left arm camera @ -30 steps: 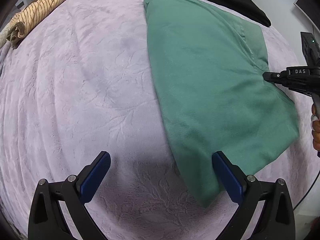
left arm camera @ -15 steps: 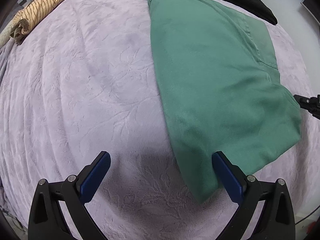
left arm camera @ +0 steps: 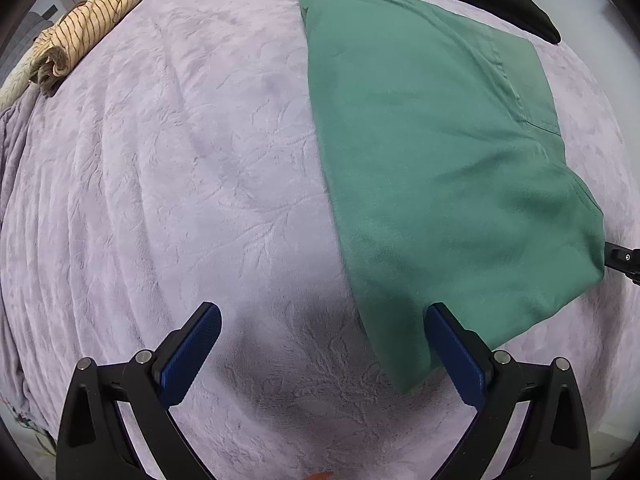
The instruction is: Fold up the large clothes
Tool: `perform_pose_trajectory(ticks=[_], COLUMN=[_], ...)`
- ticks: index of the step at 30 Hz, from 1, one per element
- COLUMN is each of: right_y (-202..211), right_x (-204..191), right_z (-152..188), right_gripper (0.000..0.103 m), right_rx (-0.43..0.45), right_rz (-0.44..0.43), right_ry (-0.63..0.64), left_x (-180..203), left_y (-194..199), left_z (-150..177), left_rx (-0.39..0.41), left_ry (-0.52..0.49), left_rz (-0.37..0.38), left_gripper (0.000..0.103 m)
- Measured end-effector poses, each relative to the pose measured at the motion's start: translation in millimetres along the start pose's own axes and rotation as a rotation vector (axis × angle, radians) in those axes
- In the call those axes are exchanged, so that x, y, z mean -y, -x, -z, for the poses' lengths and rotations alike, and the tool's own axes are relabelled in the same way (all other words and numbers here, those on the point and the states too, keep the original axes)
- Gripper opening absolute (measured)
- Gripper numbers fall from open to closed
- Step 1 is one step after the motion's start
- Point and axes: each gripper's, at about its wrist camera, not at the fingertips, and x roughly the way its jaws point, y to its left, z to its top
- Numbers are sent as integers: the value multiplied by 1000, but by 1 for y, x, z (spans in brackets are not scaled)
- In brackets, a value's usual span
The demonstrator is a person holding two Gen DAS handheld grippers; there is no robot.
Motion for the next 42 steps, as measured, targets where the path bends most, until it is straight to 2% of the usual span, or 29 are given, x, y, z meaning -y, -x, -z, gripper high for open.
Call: perform_pose_trajectory(ticks=[1,3,4,5,11,12,14,17,19,21,22,23,32,42], right_y=[0,1,2,4,5,6,10,15,17,18,17,16,5,-5], right_x=[0,1,0,0,0,0,-1,-3,-4,-6,-7,-9,-17,-10], right_z=[0,-1,-1,-1,-3,-4,-5,-9,-12,-14,-15,-16,-21,-22], right_gripper=[10,36,59,64,66,69,83,84,90,90,93,103,103,103], right_rx=[1,6,16,28,30,35,54,76,91,101,99,92,37,-14], right_rz=[0,16,29,31,29,27,19,-1,-13,-20,-24,-29,-87,-81], right_ry=[-1,-1,0,2,12,15,22,32,36,48,55,60,70,38], left_x=[0,3,4,4,2,1,-4,-9,-11,-9,-8,-8,-8,-10], left_y=[1,2,3,4,9,10,9,8,7,7,7,7,3,-2], left_z=[-1,-2,-2,-2,-2,-3,-9,-13,-16,-16,-16,-16,-16,-16], left_rx=[5,11,9,8,6,11,9,9,7,2,1,-1,-3,-23], left_ry=[1,-4,-8,-10,11,17,33,56,61,62,61,58,65,67], left_rz=[-3,-9,-7,-6,21,19,24,23,20,26,26,25,-1,35], left_gripper=[102,102,102,102,102,102,102,102,102,102,102,102,102,102])
